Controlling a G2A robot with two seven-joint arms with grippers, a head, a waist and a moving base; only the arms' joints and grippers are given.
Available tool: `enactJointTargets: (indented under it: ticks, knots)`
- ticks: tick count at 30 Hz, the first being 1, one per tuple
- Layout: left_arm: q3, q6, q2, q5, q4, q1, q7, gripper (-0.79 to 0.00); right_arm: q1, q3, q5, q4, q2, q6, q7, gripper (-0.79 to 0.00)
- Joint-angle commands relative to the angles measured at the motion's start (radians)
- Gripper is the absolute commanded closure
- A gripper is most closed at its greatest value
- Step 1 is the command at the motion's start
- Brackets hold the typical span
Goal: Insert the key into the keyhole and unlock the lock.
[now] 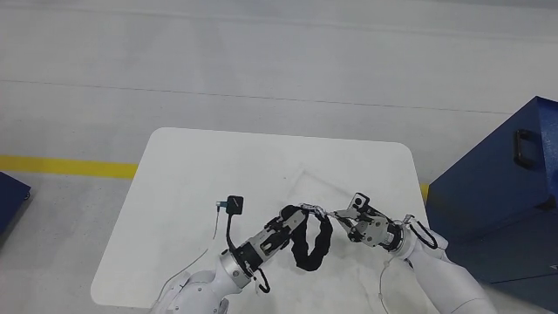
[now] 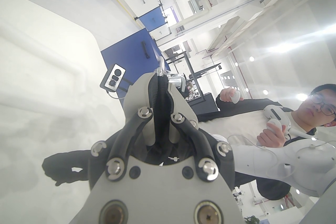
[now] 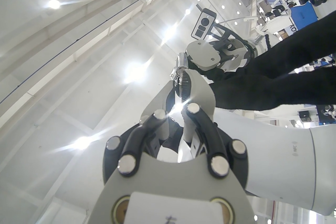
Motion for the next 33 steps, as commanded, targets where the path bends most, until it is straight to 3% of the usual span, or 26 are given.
enactJointTargets:
  ticks: [1, 10, 20, 33]
  knots:
    - [0.002, -0.001, 0.0, 0.003, 0.0, -0.001, -0.001, 0.0, 0.001, 0.001, -0.004, 0.002, -0.002, 0.002, 0.003, 0.0]
    - [0.002, -0.012, 0.004, 0.04, -0.007, 0.0, -0.008, 0.0, 0.002, 0.006, -0.02, 0.004, -0.007, 0.027, 0.019, 0.0]
    - [-0.009, -0.069, 0.013, 0.07, -0.006, -0.006, -0.065, 0.0, -0.002, 0.004, 0.049, 0.001, -0.01, 0.175, 0.031, 0.0]
    - [-0.021, -0.096, 0.024, 0.154, -0.015, -0.007, -0.081, 0.0, -0.003, -0.052, 0.107, -0.051, 0.039, 0.208, -0.002, 0.0]
